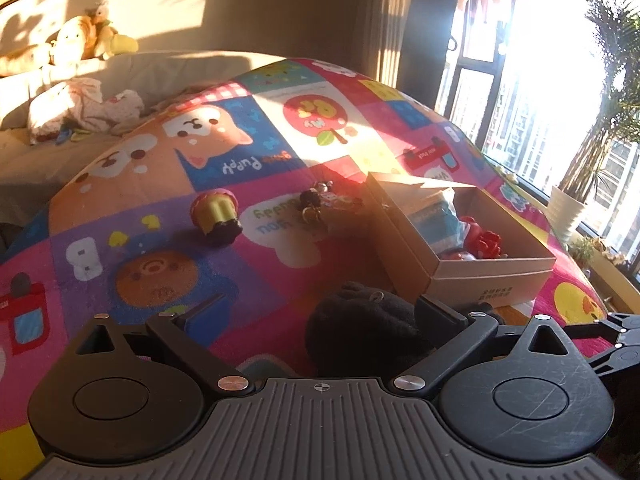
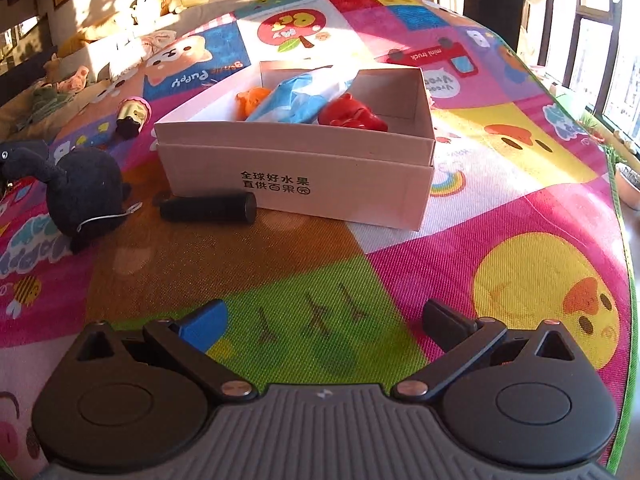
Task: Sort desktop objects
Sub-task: 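Lift the black plush with the left tool while the right tool grasps the black stick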
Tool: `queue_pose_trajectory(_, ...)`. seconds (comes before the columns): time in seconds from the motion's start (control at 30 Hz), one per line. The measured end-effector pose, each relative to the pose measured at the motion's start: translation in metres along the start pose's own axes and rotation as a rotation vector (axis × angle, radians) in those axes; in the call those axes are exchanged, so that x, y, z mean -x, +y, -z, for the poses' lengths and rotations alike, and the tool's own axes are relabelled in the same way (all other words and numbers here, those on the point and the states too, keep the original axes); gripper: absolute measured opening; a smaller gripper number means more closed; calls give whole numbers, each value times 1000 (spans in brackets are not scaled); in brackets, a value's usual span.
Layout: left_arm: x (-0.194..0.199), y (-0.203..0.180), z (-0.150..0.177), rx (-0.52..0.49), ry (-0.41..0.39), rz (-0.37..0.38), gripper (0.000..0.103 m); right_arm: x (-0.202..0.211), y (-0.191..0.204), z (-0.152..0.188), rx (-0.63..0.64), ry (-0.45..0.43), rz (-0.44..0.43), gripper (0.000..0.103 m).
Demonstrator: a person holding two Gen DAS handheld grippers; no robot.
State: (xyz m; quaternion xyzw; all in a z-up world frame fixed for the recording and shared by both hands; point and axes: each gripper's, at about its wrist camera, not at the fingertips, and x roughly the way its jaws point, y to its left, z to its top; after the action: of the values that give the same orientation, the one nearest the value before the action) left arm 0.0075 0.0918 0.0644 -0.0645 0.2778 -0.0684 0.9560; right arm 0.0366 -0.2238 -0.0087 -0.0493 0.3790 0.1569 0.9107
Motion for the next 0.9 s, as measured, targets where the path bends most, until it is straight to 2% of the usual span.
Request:
queue_pose_trajectory(0.23, 4, 16, -1, 79, -19, -44, 102, -3, 5, -12, 9, 45, -9, 103)
queue_pose_trajectory(0.3, 4, 18, -1, 85, -19, -48, 102, 0, 13, -18, -10, -1, -41, 103)
queue_pose_trajectory(0.43, 4, 19, 1, 92, -18, -45, 102, -6, 43, -36, 10, -49, -40, 102)
queue_pose_trajectory(0.63, 11, 29, 5, 116, -32, -57, 102, -35, 70, -61, -10, -2, -68, 92)
queue_pose_trajectory(0.7, 13, 33, 6, 123, -34, -57, 102, -44, 77, -65, -1, 13, -66, 84)
queue_pose_trajectory(0.73, 14, 34, 6, 124, -32, -52, 102, -47, 79, -65, 2, 21, -66, 75)
queue_pose_trajectory(0.83, 13, 33, 9, 107, -22, -15, 102, -47, 78, -63, 9, 20, -56, 75)
queue_pose_trajectory(0.9, 12, 27, 11, 68, -8, 56, 103, -43, 72, -60, 5, 23, -51, 75)
